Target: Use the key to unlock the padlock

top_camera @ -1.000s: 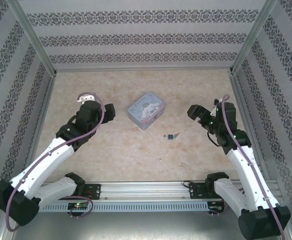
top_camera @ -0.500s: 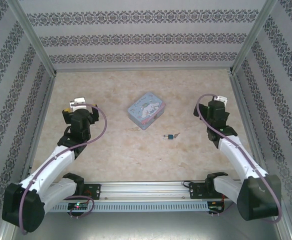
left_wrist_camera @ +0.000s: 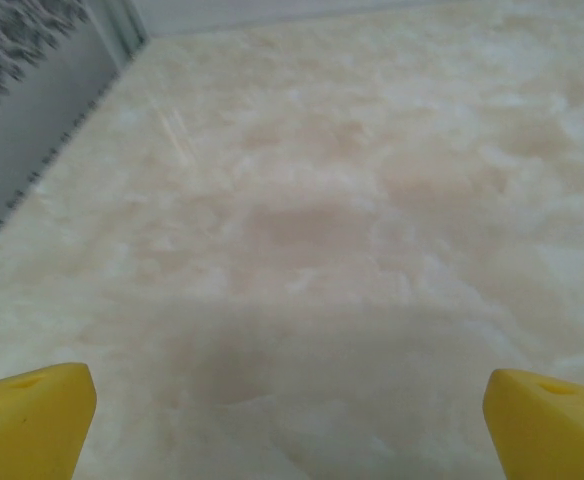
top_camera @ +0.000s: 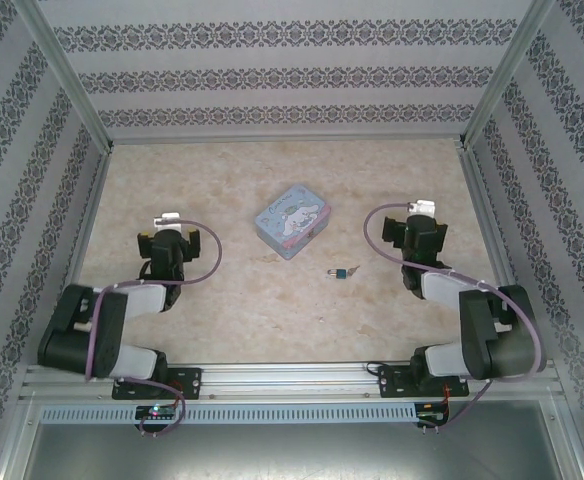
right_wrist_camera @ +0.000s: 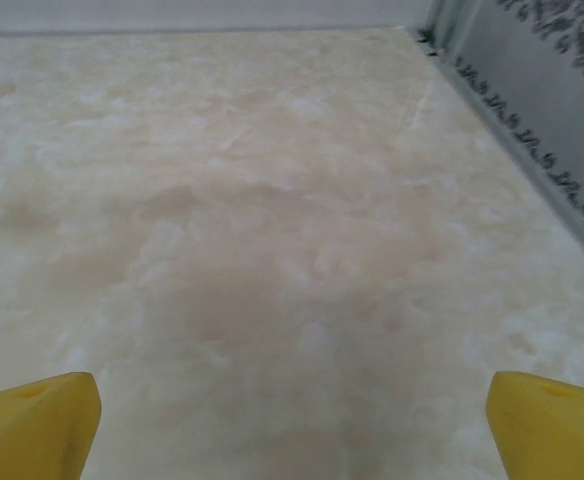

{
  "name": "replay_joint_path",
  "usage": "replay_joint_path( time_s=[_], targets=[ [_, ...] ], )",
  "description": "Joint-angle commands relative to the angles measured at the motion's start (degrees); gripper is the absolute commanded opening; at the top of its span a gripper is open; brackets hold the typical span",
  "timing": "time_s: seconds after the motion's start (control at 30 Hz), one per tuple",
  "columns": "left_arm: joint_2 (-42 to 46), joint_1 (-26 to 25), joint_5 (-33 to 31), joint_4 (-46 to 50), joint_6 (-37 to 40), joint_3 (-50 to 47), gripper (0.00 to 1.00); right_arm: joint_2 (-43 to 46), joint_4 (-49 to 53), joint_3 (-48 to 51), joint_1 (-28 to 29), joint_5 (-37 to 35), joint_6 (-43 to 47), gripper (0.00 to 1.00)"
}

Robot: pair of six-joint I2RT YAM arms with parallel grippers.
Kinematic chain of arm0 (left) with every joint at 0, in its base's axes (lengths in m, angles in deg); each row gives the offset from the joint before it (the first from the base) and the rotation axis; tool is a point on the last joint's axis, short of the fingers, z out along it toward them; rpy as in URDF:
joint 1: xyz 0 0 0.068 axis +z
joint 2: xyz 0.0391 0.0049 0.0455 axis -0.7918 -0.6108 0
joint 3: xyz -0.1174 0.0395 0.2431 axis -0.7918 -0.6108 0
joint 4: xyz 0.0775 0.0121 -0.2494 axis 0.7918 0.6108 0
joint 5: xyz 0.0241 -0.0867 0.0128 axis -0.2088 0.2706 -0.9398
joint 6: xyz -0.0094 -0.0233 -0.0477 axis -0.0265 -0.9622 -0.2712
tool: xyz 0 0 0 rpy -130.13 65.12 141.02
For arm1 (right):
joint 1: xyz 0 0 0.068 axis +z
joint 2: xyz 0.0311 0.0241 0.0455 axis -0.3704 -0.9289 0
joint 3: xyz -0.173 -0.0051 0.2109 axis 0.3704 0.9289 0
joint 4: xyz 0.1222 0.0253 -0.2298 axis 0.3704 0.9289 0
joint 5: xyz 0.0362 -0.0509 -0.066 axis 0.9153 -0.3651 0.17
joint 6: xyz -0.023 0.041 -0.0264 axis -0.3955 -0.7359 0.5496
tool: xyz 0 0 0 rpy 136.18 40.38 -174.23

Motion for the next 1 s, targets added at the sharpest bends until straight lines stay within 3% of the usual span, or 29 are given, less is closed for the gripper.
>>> replay_joint_path(
  time_s=[0.0, 0.03, 0.1, 0.13, 0.2, 0.23, 0.4, 0.97],
  targets=[
    [-4.30, 2.16, 9.60, -12.61, 1.84, 0.06, 0.99, -6.48, -26.05, 7.28, -1.78, 10.62, 3.94, 0.98],
    [-4.66, 3.58, 12.86, -10.81, 1.08, 0.65, 1.00, -9.55, -32.36, 7.90, -1.85, 11.64, 4.01, 0.98],
    [-8.65, 4.49, 15.76, -15.11, 1.62, 1.33, 0.99, -6.53, -17.84, 2.88, -2.63, 14.13, 4.16, 0.98],
    [-6.90, 5.57, 17.62, -7.58, 0.50, 3.52, 0.99, -6.58, -14.71, 0.80, -3.65, 16.13, 3.22, 0.98],
    [-8.06, 7.81, 22.12, -8.83, -0.45, 3.93, 1.00, -8.09, -19.60, 2.07, -6.23, 20.23, 1.39, 0.98],
    [-7.05, 7.73, 22.14, -5.39, -0.47, 4.71, 1.00, -7.67, -17.99, 1.64, -5.92, 19.71, 1.71, 0.98],
    [-7.23, 7.73, 22.03, -5.98, -0.32, 4.39, 1.00, -6.71, -17.02, 1.87, -4.28, 15.29, 2.50, 0.98],
    [-7.47, 7.73, 21.99, -6.36, -0.32, 4.51, 1.00, -6.85, -17.24, 1.90, -3.96, 15.26, 2.95, 0.98]
  ],
)
